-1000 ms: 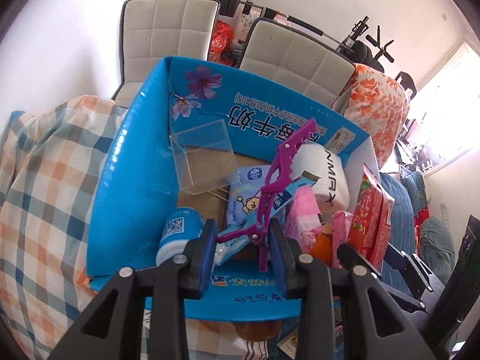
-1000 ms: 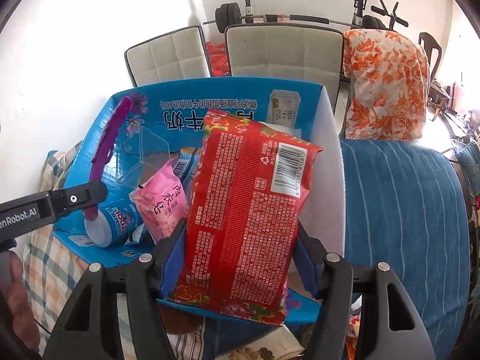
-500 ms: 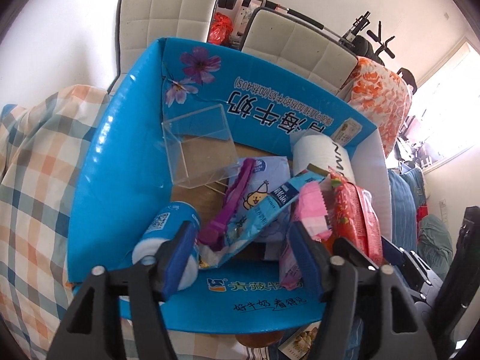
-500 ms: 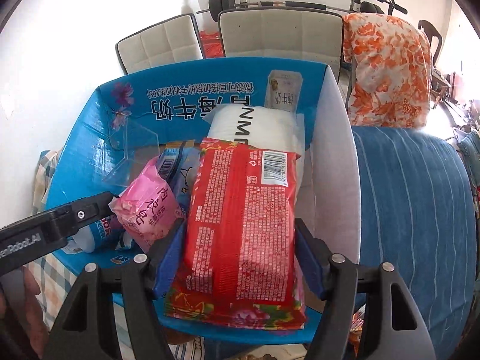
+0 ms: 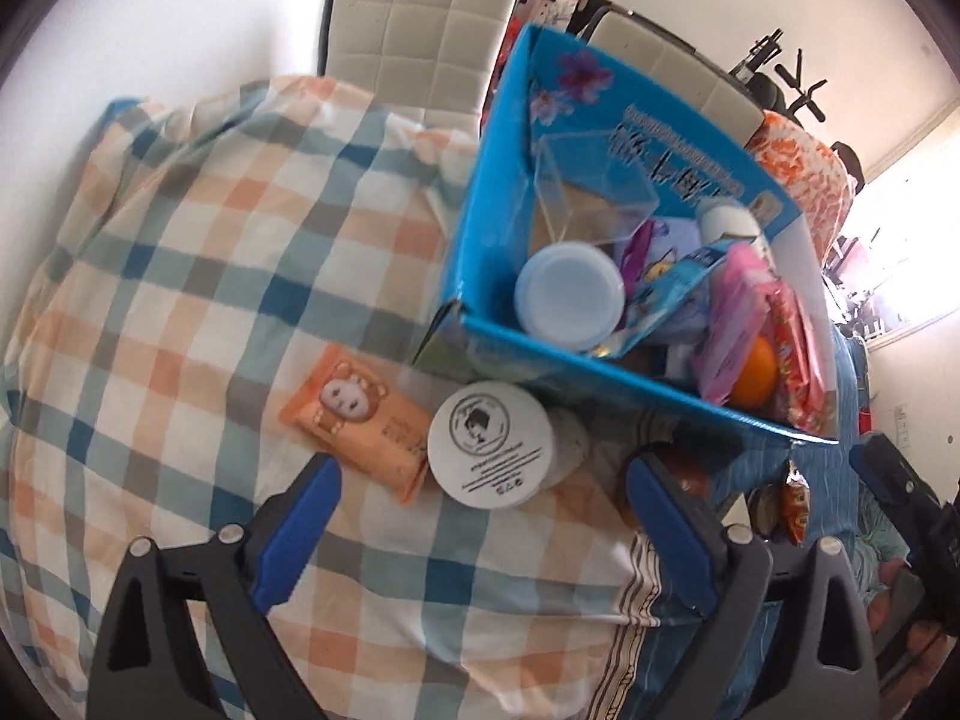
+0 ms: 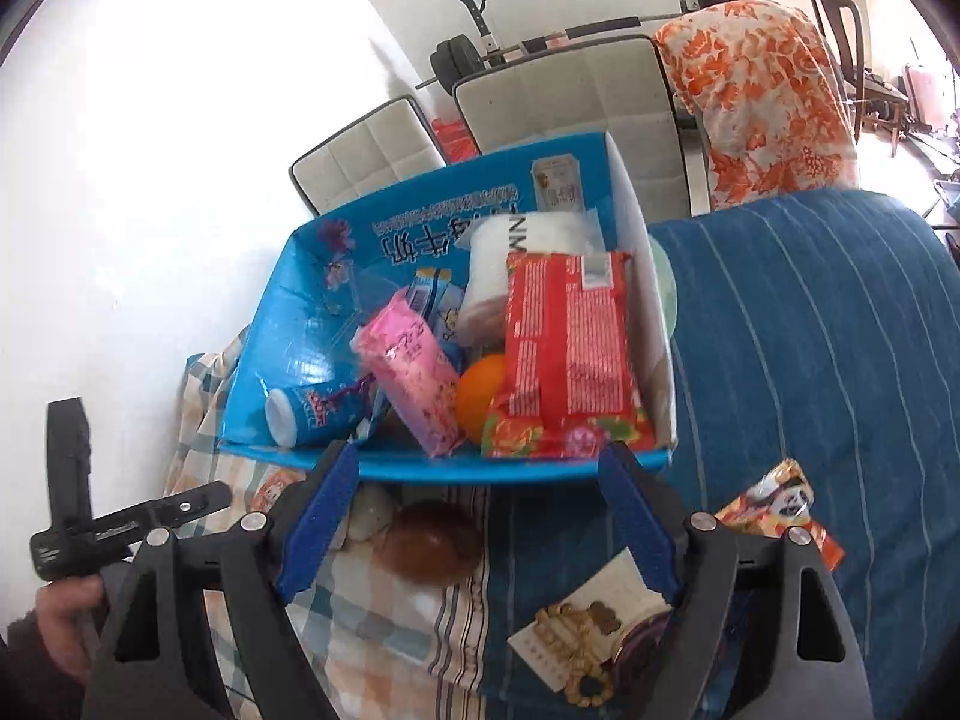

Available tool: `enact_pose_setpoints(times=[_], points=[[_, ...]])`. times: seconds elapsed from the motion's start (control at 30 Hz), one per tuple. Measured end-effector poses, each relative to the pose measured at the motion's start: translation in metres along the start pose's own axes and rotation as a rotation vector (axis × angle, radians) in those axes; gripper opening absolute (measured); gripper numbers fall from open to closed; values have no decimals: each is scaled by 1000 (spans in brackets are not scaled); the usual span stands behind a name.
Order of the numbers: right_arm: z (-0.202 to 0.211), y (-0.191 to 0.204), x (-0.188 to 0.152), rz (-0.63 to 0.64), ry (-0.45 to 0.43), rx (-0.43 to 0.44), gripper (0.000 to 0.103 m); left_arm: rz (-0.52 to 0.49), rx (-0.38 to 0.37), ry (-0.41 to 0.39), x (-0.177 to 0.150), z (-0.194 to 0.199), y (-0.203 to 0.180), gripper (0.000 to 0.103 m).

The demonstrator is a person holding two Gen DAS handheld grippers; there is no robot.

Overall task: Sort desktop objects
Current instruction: 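Lower the hair clip and red snack bag into the milk box, release both, then grasp the white cream jar with the left tool while the right tool grasps the red apple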

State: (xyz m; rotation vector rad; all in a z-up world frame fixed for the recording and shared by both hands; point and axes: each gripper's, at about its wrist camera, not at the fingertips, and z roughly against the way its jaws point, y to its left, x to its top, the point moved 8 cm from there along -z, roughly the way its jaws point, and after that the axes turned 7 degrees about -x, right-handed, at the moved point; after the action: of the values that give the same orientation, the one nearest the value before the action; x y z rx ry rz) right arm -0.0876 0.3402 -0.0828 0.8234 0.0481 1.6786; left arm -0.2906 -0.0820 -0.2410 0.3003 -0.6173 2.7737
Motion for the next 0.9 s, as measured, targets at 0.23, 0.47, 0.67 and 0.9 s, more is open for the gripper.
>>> enact_pose_setpoints(times=[0.23,0.47,0.67,0.9], points=[[-40,19,-47,21,130,17,84,45,-5,102,-5,-60,13,97],[-66,34,-60,-21,191,56,84,-8,40,67,-2,-79,16,81],[-104,43,-64,36,228,-93,84,-28,36,87,-15,-74,14,72],[-141,45,-85,50,313,-142,72,-83,84,73,-44,-54,16,72]])
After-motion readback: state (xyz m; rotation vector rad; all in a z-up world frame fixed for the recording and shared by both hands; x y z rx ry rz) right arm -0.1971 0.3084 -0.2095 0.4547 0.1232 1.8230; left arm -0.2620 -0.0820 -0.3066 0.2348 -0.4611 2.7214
